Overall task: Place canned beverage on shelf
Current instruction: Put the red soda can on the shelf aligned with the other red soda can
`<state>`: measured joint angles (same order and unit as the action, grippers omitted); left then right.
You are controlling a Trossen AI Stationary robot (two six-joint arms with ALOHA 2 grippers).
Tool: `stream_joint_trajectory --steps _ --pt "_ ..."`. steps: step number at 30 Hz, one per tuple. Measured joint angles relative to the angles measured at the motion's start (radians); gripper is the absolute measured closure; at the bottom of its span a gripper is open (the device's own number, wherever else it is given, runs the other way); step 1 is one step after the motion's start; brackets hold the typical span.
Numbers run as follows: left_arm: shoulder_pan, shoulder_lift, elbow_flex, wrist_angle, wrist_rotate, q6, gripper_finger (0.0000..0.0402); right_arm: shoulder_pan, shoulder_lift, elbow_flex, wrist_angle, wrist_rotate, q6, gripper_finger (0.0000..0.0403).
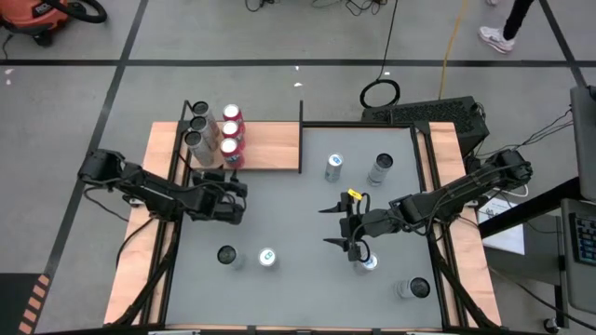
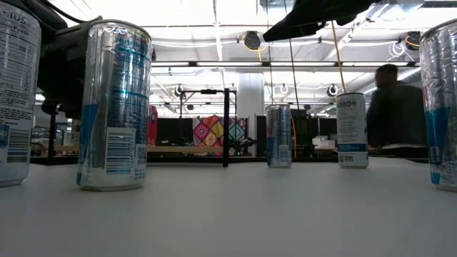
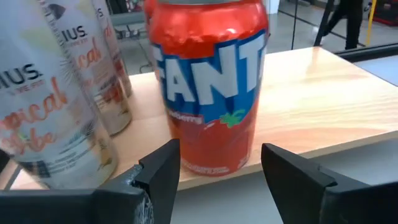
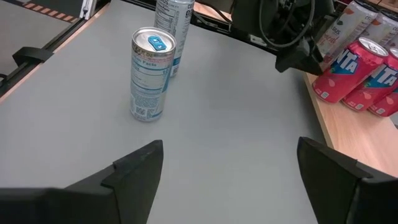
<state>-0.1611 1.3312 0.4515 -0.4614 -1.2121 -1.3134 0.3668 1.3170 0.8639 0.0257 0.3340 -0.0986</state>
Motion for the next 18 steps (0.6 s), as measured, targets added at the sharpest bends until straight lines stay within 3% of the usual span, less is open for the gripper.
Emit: stream_joint_trajectory --steps 18 --pt "0.102 0.131 0.0 0.123 -0.02 0.038 0.0179 0.0 0.0 0.0 0.0 0.0 -0.001 0.0096"
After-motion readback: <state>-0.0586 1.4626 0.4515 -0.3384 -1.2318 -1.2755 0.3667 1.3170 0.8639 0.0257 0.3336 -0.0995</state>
